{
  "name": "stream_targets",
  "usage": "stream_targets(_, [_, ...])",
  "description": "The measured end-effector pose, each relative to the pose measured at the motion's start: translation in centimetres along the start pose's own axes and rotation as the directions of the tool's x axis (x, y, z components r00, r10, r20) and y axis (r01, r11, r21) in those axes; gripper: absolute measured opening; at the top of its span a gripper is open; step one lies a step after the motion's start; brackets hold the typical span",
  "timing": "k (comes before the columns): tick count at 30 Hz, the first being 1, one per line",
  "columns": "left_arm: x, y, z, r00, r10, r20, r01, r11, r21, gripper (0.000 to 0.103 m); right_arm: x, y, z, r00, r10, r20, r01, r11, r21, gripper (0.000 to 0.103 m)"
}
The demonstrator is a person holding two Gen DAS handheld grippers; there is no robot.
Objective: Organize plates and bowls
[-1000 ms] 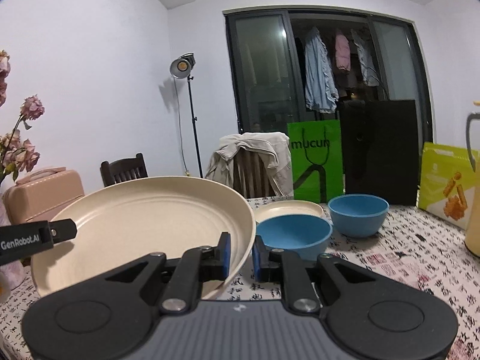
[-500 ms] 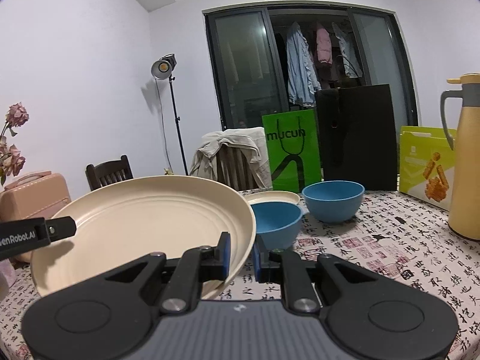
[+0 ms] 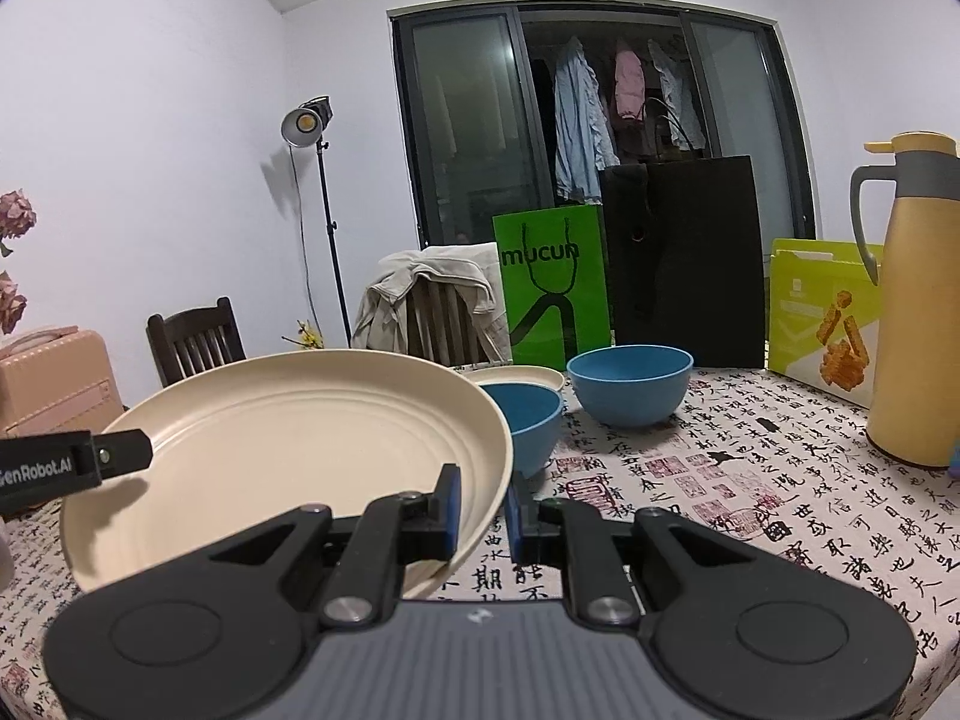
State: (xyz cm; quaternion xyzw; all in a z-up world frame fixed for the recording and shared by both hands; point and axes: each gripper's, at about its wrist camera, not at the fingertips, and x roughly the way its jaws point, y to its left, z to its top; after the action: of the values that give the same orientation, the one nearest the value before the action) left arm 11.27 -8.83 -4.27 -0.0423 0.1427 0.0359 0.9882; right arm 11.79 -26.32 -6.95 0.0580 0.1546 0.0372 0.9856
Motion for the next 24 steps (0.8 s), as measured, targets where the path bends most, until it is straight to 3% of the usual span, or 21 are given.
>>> stream_targets(24, [2.2, -2.0, -2.1, 0.998, -0.025, -0.056, 0.027, 0.999, 0.043, 0.021, 0.8, -1.9, -1.7, 0.998, -0.057, -0.027, 0.056, 0.998, -0.01, 0.015])
